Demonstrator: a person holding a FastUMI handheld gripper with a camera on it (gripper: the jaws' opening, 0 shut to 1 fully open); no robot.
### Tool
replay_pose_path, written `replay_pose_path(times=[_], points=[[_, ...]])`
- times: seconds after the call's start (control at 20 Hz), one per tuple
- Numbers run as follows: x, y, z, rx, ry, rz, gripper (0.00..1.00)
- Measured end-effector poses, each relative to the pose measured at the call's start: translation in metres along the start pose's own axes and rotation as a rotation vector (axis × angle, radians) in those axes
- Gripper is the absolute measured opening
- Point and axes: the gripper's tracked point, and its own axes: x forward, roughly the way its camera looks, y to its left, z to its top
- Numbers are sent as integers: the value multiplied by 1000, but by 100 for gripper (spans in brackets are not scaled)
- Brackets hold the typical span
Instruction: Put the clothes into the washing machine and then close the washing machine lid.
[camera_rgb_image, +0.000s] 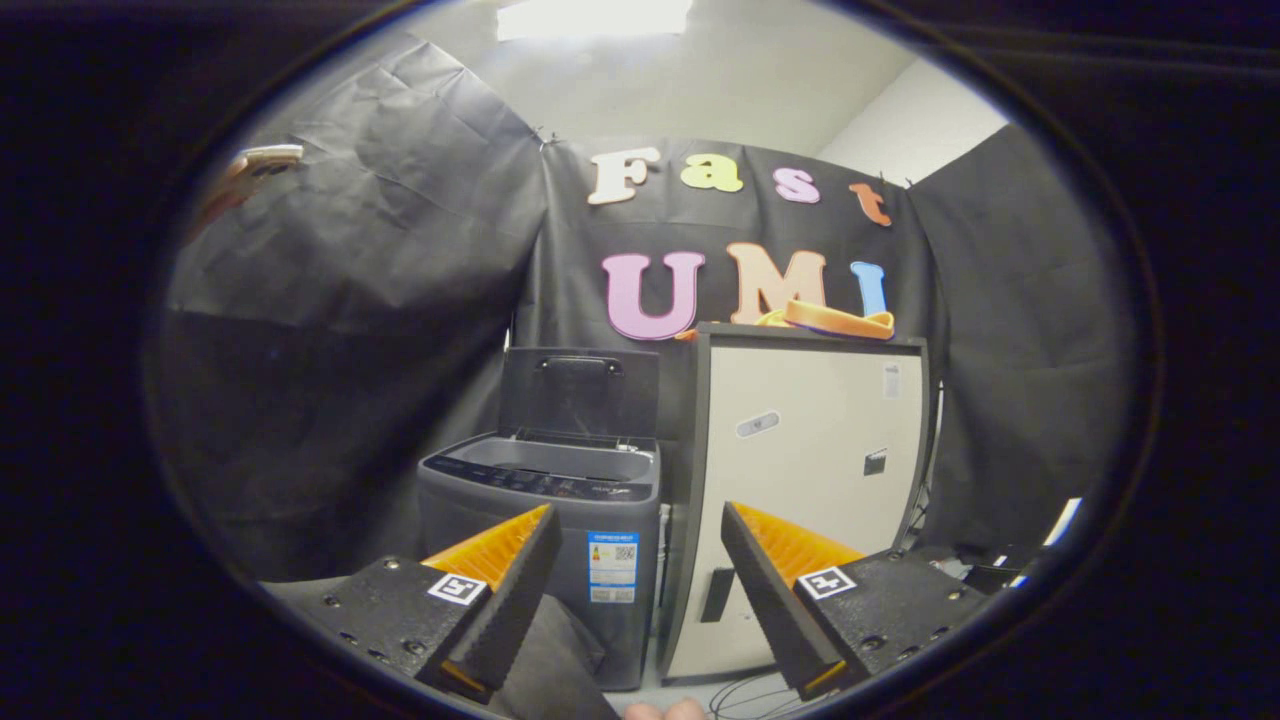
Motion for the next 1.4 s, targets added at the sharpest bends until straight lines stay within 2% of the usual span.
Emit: replay_pose_path(times=[0.5,1.4], points=[[17,-25,26,-10,-29,-33,97],[94,-94,98,8,-29,-87,97]])
